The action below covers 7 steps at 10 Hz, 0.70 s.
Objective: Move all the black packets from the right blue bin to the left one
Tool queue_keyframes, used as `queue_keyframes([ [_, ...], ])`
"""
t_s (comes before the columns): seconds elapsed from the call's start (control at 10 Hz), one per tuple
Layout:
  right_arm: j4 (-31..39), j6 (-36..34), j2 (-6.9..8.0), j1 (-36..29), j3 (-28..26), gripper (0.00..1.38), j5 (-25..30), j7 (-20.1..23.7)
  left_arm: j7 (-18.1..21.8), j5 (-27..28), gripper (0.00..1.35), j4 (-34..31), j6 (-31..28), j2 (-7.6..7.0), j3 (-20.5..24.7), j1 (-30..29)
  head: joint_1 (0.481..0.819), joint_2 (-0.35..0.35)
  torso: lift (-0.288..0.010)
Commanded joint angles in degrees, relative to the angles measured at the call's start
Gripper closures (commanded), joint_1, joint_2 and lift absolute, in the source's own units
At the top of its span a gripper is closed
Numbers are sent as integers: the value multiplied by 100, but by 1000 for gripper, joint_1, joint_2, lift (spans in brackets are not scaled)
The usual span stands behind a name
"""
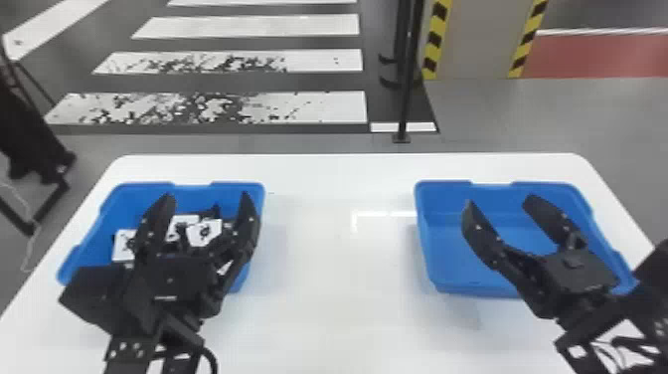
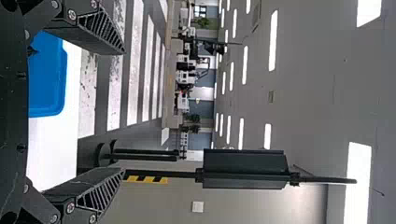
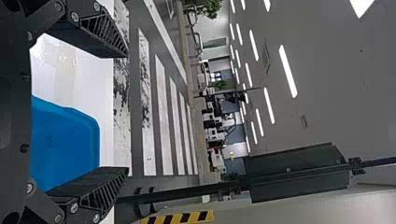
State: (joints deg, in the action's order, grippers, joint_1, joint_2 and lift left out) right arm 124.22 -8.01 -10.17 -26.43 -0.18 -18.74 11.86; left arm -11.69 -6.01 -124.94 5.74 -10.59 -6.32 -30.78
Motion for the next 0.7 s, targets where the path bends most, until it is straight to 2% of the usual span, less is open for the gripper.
queue_keyframes([
  [0.0, -12, 0, -11, 0, 18, 179, 0, 1, 0, -4, 171, 14, -11, -31, -53, 13, 695, 45, -168],
  [0.6, -40, 0, -37, 0, 76, 179, 0, 1, 0, -141, 171, 56, -11, -92, -144, 41, 695, 43, -168],
])
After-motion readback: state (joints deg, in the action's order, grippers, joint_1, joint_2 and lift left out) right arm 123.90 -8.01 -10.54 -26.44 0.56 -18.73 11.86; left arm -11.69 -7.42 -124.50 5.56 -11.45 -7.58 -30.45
